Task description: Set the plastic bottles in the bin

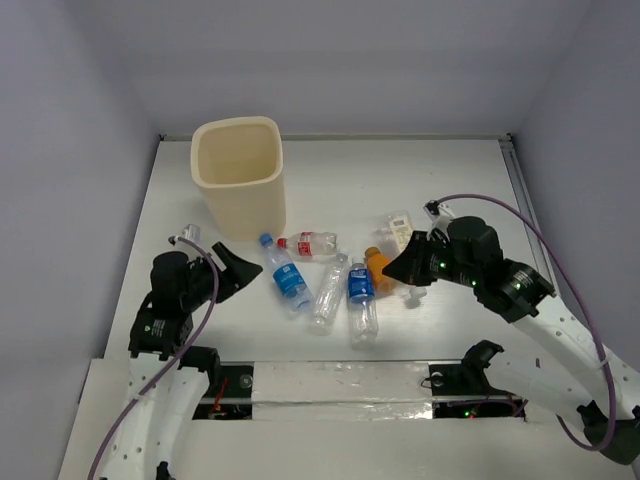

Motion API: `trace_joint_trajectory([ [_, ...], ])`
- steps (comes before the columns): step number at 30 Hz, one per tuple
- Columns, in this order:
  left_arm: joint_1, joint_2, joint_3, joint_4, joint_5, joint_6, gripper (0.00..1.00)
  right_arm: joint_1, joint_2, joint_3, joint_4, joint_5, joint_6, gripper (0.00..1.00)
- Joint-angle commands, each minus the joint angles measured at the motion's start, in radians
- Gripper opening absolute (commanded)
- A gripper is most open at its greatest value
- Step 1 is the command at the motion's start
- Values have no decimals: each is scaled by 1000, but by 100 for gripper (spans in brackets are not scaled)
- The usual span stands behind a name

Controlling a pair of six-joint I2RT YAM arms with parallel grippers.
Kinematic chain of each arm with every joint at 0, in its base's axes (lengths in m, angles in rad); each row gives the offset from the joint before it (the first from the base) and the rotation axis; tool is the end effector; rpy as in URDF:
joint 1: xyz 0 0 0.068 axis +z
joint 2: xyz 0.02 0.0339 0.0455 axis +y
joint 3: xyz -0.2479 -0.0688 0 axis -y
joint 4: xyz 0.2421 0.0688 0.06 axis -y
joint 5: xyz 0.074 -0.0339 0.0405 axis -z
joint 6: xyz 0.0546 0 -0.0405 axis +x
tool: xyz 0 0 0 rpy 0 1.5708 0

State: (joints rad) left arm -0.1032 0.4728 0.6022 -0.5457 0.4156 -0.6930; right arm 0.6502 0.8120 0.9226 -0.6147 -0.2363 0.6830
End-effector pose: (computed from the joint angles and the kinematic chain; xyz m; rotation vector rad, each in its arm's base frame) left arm 0.1420 -0.0369 0.2670 -0.3265 2.0436 -0.9161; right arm 0.1472 0.1280 0.3184 -0.1198 2.2344 1.0231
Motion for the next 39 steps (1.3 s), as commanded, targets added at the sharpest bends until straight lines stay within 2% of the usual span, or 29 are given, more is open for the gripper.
trace_joint_trajectory([
  [1,-3,30,-10,41,-8,15,63,57,13,12,40,60,23,9],
  [2,-3,39,-10,38,-8,27,63,78,21,12,47,63,24,1],
  [5,-3,70,-12,43,-18,30,54,103,44,-5,75,66,35,0],
  [8,-3,82,-36,59,-20,7,25,135,64,-8,81,80,35,0],
  [9,-3,102,-50,69,-12,3,10,149,68,-20,84,89,36,0],
  [10,-3,115,-54,70,-20,3,2,149,70,-31,98,97,39,0],
  [17,-16,205,-38,101,-132,-16,0,158,88,-83,104,107,33,0],
  [19,-58,253,-25,125,-173,-23,17,158,84,-93,101,121,27,6],
  [20,-78,268,-18,128,-196,-31,24,158,79,-111,105,121,29,15],
  [21,-101,297,-1,133,-243,-37,39,158,79,-120,112,117,30,21],
  [22,-152,308,5,139,-268,-49,47,158,79,-128,116,108,30,30],
  [23,-179,320,8,147,-293,-78,55,158,81,-133,121,103,29,48],
  [24,-202,346,8,165,-326,-95,68,158,84,-137,119,100,23,55],
  [25,-222,360,7,179,-336,-109,73,158,84,-140,113,104,20,61],
  [26,-255,374,2,194,-346,-123,76,158,82,-145,112,110,18,72],
  [27,-269,407,-2,228,-363,-140,80,158,82,-159,112,115,16,76],
  [29,-300,443,-2,262,-385,-151,83,158,87,-174,119,111,15,85],
  [31,-312,503,1,317,-405,-158,84,158,107,-198,139,106,10,89],
  [39,-313,679,34,411,-505,-138,84,158,184,-231,204,123,15,97],
])
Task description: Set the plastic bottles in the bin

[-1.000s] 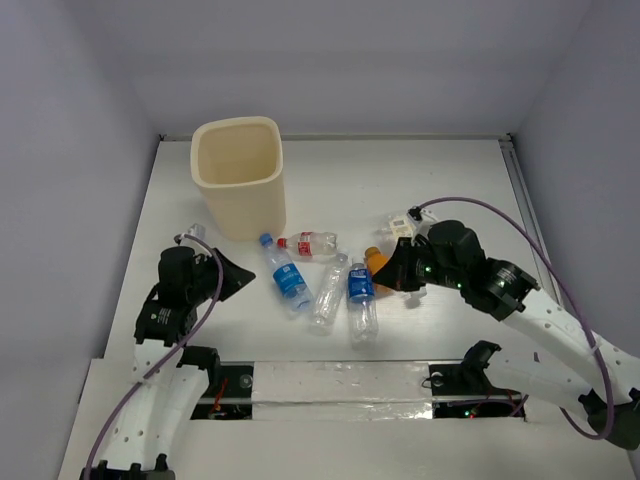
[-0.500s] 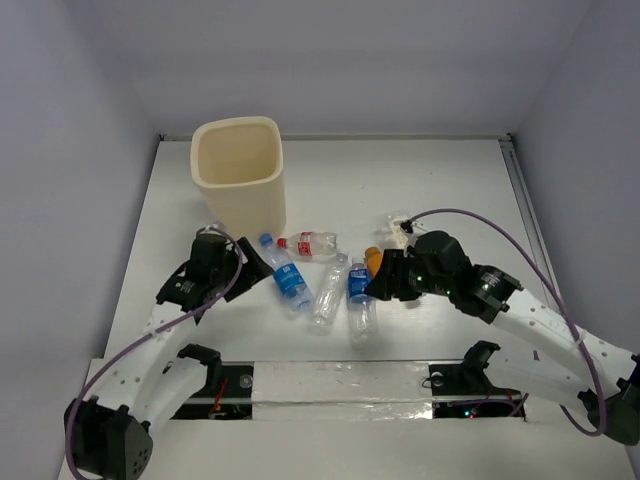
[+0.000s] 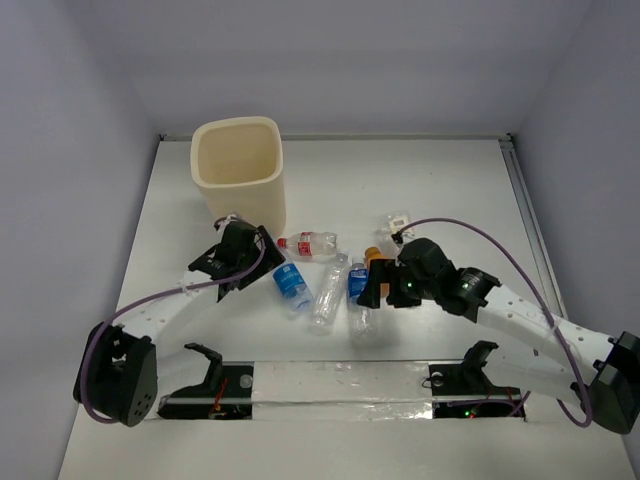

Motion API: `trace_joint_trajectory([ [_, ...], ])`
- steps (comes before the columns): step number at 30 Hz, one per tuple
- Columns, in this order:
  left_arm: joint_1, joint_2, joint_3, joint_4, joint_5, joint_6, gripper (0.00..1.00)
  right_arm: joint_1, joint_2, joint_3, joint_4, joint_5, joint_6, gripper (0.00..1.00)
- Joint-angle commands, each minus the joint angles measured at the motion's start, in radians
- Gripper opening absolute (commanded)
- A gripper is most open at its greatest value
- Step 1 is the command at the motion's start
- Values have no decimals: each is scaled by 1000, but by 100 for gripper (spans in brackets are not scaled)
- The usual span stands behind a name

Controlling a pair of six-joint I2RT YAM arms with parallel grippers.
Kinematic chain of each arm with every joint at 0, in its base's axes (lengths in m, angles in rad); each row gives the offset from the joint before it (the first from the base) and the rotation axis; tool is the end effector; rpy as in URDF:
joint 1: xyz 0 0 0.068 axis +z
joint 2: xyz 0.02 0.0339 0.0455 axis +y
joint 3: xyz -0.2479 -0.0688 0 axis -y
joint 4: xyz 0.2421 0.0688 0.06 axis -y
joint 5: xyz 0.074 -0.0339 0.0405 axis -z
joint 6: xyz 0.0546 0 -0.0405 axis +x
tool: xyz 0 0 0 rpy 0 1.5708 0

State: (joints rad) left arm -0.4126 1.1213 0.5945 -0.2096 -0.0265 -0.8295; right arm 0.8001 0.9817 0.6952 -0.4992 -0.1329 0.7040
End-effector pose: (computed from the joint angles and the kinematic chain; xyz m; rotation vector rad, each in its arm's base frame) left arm 0.2268 -0.0977 0.1806 -0.5069 2.3289 -0.5890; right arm 0.1495 0.1643 0.2181 -0.1909 2.5210 0.8376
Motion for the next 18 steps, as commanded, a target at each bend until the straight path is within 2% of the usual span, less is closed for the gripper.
trace_joint_trajectory([
  [1,-3,43,38,88,-65,-3,84,8,21,-3,96,22,-5,97],
  [11,-3,159,16,202,-44,-8,82,8,181,29,163,121,-12,100],
  [14,-3,184,14,203,-50,1,72,8,227,52,156,171,-15,100],
  [15,-3,193,10,202,-53,1,65,8,236,58,156,179,-15,99],
  [18,-3,190,-11,202,-56,4,54,8,279,67,156,199,-12,98],
])
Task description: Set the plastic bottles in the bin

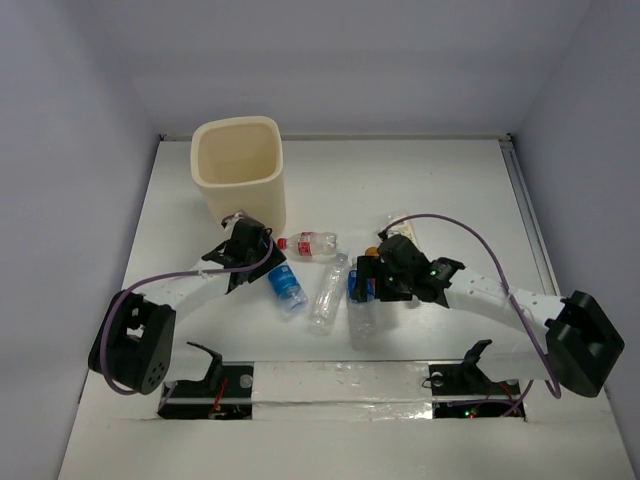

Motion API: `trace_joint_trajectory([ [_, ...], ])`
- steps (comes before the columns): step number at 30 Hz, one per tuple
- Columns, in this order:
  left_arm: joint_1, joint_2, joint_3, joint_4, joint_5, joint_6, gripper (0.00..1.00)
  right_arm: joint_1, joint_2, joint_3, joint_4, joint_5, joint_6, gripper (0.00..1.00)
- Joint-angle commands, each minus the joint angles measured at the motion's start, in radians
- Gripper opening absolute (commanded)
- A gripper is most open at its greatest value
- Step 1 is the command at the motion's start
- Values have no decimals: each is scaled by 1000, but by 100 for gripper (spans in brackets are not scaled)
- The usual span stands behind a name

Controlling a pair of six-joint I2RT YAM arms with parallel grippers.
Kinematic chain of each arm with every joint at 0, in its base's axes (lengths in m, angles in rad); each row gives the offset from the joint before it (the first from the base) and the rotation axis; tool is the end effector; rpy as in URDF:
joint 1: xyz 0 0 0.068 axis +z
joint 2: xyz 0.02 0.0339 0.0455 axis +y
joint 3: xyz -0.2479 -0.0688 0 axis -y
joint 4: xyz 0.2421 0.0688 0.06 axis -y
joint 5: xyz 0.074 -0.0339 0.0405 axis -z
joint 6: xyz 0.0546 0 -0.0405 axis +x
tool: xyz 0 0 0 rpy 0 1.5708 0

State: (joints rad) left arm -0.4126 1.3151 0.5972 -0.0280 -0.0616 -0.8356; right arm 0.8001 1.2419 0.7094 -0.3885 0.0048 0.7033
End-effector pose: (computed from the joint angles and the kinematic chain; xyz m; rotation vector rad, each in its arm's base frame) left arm 0.2519 -0.1066 0.1521 -0.5313 2.3217 -0.5494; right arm 0.1791 0.1840 0.1745 -0.1237 2.5978 0.5937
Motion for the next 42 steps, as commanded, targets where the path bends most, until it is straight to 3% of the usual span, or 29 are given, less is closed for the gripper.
trace_joint_trajectory([
  [1,-3,-11,-22,22,-21,12,54,8,30,53,46,61,-10,97],
  [8,-23,-197,-51,-121,-20,44,47,8,62,-7,112,28,9,84],
  [12,-34,-370,4,-272,3,69,43,8,82,-30,152,-31,13,84],
  [18,-43,-448,289,-440,-21,121,42,8,100,-47,180,-81,1,85],
  [19,-43,-442,338,-449,-32,130,42,8,105,-47,181,-85,-2,84],
  [21,-43,-407,483,-469,-70,167,42,8,106,-42,171,-83,-10,66],
  [25,-43,-294,757,-497,-168,260,42,8,48,-39,132,-52,-8,52],
  [30,-20,-101,1085,-492,-292,390,41,8,-105,-13,50,-52,-7,51],
  [34,38,21,1231,-461,-334,457,41,8,-223,45,-29,-45,-8,50],
  [42,144,147,1228,-302,-476,570,41,8,-312,268,-124,-28,-17,49],
])
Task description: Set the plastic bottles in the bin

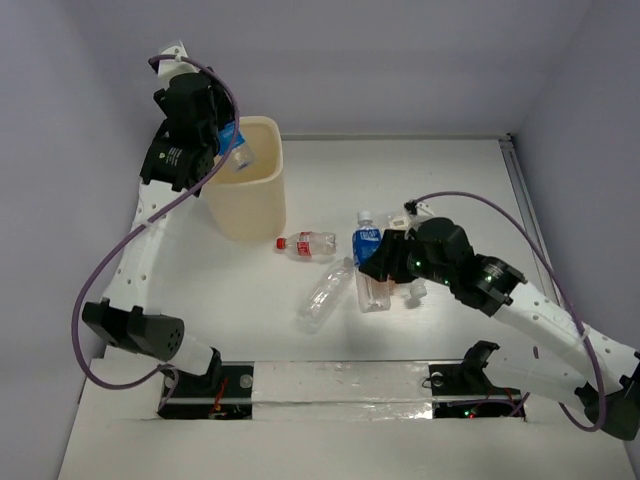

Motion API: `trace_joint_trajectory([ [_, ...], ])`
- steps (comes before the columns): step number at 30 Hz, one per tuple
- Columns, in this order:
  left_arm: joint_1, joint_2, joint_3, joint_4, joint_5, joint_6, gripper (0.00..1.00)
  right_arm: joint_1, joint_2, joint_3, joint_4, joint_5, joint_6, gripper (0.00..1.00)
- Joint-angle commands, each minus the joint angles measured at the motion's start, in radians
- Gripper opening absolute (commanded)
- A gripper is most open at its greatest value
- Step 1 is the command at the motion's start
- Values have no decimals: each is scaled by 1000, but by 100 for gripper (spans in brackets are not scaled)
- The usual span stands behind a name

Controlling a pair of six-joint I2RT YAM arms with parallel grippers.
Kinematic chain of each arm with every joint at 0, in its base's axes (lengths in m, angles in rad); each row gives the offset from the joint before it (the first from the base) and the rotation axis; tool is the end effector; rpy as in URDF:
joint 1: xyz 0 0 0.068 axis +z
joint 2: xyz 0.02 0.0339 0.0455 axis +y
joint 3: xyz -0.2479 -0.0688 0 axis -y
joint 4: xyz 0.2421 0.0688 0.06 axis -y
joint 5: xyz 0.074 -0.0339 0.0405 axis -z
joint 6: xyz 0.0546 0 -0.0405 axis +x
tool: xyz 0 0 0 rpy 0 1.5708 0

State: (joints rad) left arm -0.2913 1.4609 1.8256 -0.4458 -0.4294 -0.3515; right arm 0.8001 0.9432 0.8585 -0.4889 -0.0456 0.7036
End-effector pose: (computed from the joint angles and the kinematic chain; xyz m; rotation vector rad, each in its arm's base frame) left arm 0.3138 -0.0704 0.4923 -0.3729 1.6035 -0.1362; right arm 0.1575 0.1658 0.2837 -0.1389 2.2863 0.8899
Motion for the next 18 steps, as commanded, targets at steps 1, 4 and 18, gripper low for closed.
trace_joint_trajectory([
  [1,32,9,-5,128,-121,97,41,8,-6,149,-23,23,-21,49],
  [4,43,36,-20,159,-140,111,42,8,43,278,-19,7,-44,49],
  [18,43,-34,-55,147,-60,97,89,8,560,980,110,-27,-124,47],
])
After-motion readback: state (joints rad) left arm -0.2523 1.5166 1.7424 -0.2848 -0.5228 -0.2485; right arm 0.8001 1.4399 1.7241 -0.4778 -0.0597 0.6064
